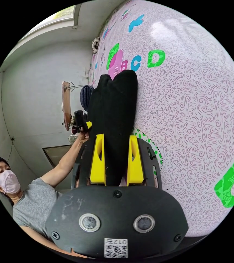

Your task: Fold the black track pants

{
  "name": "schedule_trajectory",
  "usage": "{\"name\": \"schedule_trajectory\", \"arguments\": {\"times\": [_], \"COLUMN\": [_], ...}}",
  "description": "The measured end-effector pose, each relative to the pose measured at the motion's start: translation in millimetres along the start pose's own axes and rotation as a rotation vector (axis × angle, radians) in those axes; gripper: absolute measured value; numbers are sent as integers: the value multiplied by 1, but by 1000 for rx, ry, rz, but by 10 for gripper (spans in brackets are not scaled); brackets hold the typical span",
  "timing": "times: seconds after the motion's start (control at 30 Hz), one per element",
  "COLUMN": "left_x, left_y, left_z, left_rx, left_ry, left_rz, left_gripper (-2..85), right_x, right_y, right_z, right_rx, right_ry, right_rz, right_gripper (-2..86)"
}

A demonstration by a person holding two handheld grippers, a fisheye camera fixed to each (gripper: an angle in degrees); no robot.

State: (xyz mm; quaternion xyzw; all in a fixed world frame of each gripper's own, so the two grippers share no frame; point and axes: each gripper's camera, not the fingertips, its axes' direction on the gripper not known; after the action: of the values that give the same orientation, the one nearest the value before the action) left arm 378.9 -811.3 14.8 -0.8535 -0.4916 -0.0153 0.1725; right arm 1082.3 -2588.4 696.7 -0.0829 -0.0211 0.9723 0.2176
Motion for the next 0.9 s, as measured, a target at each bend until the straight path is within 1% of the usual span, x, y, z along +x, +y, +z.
{"name": "schedule_trajectory", "arguments": {"times": [0.07,0.2,0.37,0.43,0.5,0.6,0.73,0.9], "left_x": [-1,7,27,32,40,48,60,85], "left_y": [10,43,98,123,148,163,180,210], "left_z": [-4,-13,-12,-10,-15,-23,-33,-51], "left_rx": [29,80,29,34,107,141,150,173], "left_ry": [22,28,42,71,86,95,55,28], "left_rz": [-38,-83,-122,-134,-124,-127,-121,-135], "left_gripper": [149,143,144,146,150,153,144,132], "right_x": [12,37,77,100,126,163,217,277], "right_y": [-6,-7,6,11,10,-4,-23,-32], "right_z": [-2,-12,-28,-34,-42,-53,-71,-106], "right_rx": [11,34,-86,-98,-67,-53,-63,18], "right_ry": [17,-17,29,21,-3,-13,33,65], "right_rz": [-2,12,9,33,64,60,21,-16], "right_gripper": [100,81,84,94,111,123,107,82]}}
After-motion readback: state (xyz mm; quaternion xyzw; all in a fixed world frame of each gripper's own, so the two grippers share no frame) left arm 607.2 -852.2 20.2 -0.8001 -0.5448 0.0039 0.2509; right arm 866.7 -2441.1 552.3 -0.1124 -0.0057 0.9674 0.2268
